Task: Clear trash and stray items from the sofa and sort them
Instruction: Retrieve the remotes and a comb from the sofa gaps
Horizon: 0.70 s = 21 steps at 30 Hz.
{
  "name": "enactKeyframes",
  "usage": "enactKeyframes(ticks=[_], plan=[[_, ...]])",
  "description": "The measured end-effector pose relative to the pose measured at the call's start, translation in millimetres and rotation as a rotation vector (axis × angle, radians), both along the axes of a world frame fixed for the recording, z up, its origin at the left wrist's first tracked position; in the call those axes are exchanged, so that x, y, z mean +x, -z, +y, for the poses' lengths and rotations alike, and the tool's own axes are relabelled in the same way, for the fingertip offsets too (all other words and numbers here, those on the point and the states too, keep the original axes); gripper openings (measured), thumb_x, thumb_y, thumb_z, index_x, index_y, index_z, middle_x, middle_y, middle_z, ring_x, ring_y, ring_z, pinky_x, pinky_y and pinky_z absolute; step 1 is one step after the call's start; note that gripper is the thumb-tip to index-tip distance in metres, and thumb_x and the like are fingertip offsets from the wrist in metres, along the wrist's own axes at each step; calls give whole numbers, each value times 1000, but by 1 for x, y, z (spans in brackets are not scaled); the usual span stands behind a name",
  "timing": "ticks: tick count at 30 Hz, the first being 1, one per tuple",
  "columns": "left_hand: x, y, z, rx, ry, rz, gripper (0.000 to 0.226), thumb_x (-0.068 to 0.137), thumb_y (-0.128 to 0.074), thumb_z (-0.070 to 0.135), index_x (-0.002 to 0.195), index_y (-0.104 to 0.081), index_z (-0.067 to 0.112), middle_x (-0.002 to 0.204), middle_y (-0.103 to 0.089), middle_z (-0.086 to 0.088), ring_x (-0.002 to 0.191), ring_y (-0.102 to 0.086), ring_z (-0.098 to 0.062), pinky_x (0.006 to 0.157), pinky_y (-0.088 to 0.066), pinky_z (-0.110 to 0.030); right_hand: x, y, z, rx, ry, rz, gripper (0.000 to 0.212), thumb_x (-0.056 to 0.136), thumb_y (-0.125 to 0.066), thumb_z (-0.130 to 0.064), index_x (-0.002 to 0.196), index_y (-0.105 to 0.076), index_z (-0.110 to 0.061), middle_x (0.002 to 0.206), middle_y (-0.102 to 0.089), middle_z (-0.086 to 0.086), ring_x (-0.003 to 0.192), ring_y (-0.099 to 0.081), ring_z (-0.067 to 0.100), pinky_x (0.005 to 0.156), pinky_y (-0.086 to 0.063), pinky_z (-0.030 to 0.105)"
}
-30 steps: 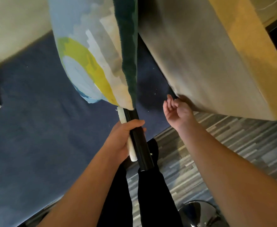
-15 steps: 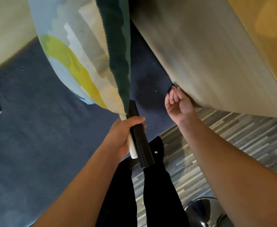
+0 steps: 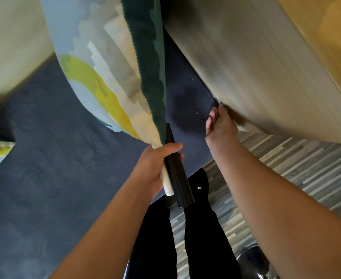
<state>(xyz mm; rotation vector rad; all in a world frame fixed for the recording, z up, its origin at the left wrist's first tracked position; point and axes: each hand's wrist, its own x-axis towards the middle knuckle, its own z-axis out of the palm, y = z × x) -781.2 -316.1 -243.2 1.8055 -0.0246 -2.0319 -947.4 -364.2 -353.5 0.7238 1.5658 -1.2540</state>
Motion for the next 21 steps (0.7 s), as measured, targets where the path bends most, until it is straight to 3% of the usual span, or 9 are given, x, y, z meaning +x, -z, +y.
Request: enactKeyframes(ticks=[8, 14, 18, 21], plan=[[8, 1, 0, 17, 6, -10, 54, 83, -75, 7, 132, -53, 1, 103, -59, -16, 69, -71, -16, 62, -60, -30, 5, 1, -5, 6, 33, 141, 25, 90, -74, -14, 69, -62, -11, 73, -66, 7, 40, -55, 8, 35, -38, 17], [14, 2, 1, 23, 15, -18, 51, 85, -74, 8, 132, -56, 2, 108, -60, -16, 73, -70, -18, 64, -60, -29, 21, -17, -31, -129, -60, 178, 21, 86, -79, -16, 69, -65, -14, 67, -62, 1, 39, -52, 7, 37, -40, 19], [16, 2, 2, 18, -4, -18, 37, 84, -74, 7, 120, -62, 6, 99, -64, -13, 76, -69, -20, 68, -59, -33, 21, -31, -37, -215, 117, -53, 9, 91, -71, -11, 82, -69, -8, 78, -71, 6, 53, -70, 9, 48, -56, 22], [17, 2, 2, 8, -9, -4, 31, 84, -74, 7, 113, -63, 9, 95, -63, -12, 74, -69, -20, 67, -59, -33, 11, -33, -26, -365, 367, -304, 23, 100, -47, -4, 97, -66, 7, 84, -74, 20, 71, -75, 23, 57, -64, 32]])
